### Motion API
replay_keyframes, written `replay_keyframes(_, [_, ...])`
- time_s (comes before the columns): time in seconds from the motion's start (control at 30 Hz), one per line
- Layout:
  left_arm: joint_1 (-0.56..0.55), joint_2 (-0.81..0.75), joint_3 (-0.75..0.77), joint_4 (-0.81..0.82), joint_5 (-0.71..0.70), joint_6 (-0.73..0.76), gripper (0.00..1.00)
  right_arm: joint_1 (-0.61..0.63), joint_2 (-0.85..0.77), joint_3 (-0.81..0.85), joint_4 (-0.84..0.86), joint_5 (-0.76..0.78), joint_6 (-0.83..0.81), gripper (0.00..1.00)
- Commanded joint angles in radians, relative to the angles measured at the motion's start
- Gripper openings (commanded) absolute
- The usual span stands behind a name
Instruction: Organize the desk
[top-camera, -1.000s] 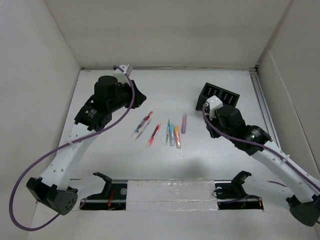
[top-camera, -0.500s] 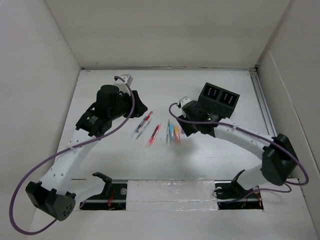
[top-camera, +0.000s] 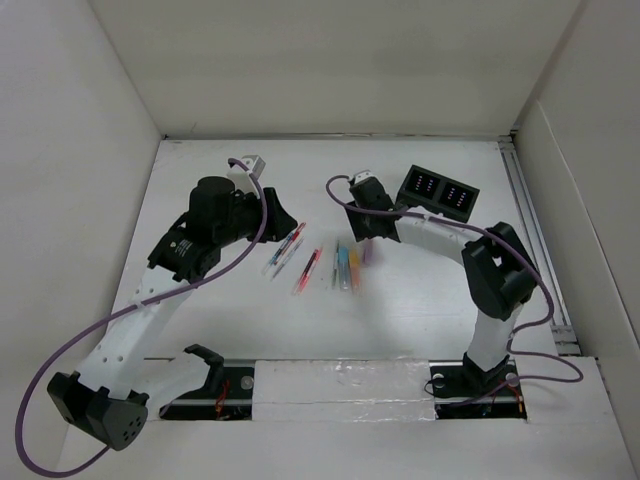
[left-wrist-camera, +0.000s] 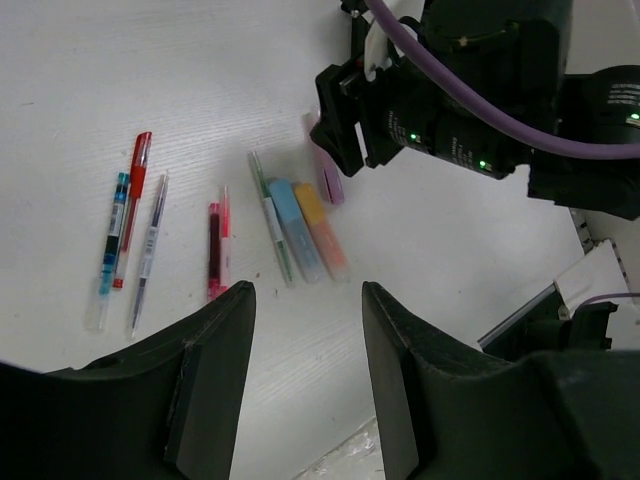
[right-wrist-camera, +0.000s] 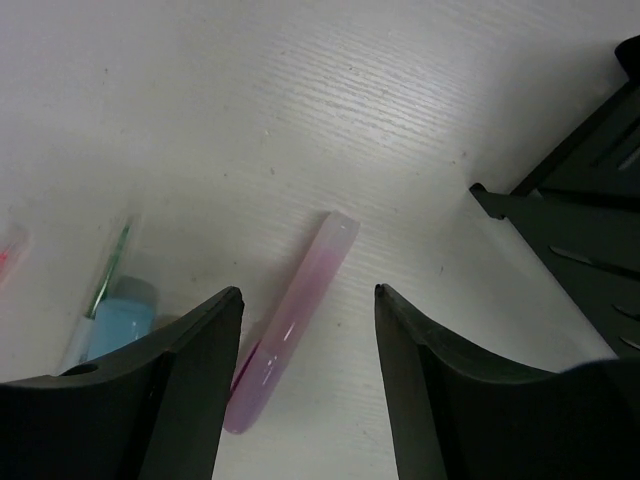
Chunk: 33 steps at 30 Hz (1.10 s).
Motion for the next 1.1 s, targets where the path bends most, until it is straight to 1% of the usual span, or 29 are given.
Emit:
replay_keyframes(0.0, [0.0, -0.022, -0.009, 0.038, 0.027, -0.002, 0.43, -0.01, 0.045, 0.071, 0.081, -0.002, 0.061, 0.6])
replay_keyframes(0.13, [-0.009, -0.018, 0.002, 0.035, 0.028, 0.003, 0.43, -0.01, 0.097, 0.108, 0.03, 0.053, 0.095, 0.56])
replay_keyframes(0.23, [-0.009, -0.022, 0.005, 0.036, 0.022, 0.004, 0.43, -0.01, 0.105, 0.08, 0.026, 0.064, 0.125, 0.51])
replay_keyframes(0.37, [-0.009, -0.021, 0.005, 0.039, 0.02, 0.001, 0.43, -0.02, 0.099, 0.031, 0.041, 0.062, 0.148, 0.47])
replay_keyframes(0.4, [-0.009, -0.019, 0.007, 0.042, 0.022, 0.001, 0.43, -0.02, 0.1, 0.026, 0.039, 0.055, 0.148, 0.44])
replay_keyframes(0.43, [-0.009, -0.016, 0.01, 0.044, 0.022, -0.002, 0.43, -0.02, 0.102, 0.026, 0.039, 0.052, 0.148, 0.36])
replay_keyframes(0.5, [-0.009, -0.013, 0.019, 0.047, 0.022, 0.0, 0.43, -0.02, 0.102, 0.025, 0.046, 0.047, 0.142, 0.28])
replay_keyframes(0.57, [-0.009, -0.009, 0.03, 0.05, 0.019, 0.0, 0.43, -0.02, 0.1, 0.028, 0.039, 0.053, 0.136, 0.33])
replay_keyframes(0.63, [-0.009, -0.01, 0.034, 0.055, 0.016, -0.002, 0.43, -0.02, 0.106, 0.033, 0.027, 0.053, 0.13, 0.41])
replay_keyframes(0.7, [-0.009, -0.01, 0.037, 0.058, 0.017, -0.005, 0.43, -0.029, 0.111, 0.028, 0.027, 0.032, 0.128, 0.39])
replay_keyframes(0.73, [-0.009, -0.013, 0.041, 0.058, 0.016, -0.005, 0.43, -0.029, 0.106, 0.022, 0.05, 0.026, 0.118, 0.27])
replay_keyframes(0.83, [-0.009, -0.019, 0.045, 0.059, 0.007, -0.008, 0.43, -0.038, 0.09, 0.016, 0.07, 0.01, 0.098, 0.08])
replay_keyframes(0.93, [-0.009, -0.025, 0.047, 0.061, -0.004, -0.009, 0.43, -0.029, 0.039, 0.043, 0.062, 0.018, 0.06, 0.0])
replay_keyframes(1.07, [-0.009, -0.036, 0.048, 0.062, -0.015, -0.017, 0.43, -0.029, -0.106, 0.075, 0.113, 0.018, -0.02, 0.0])
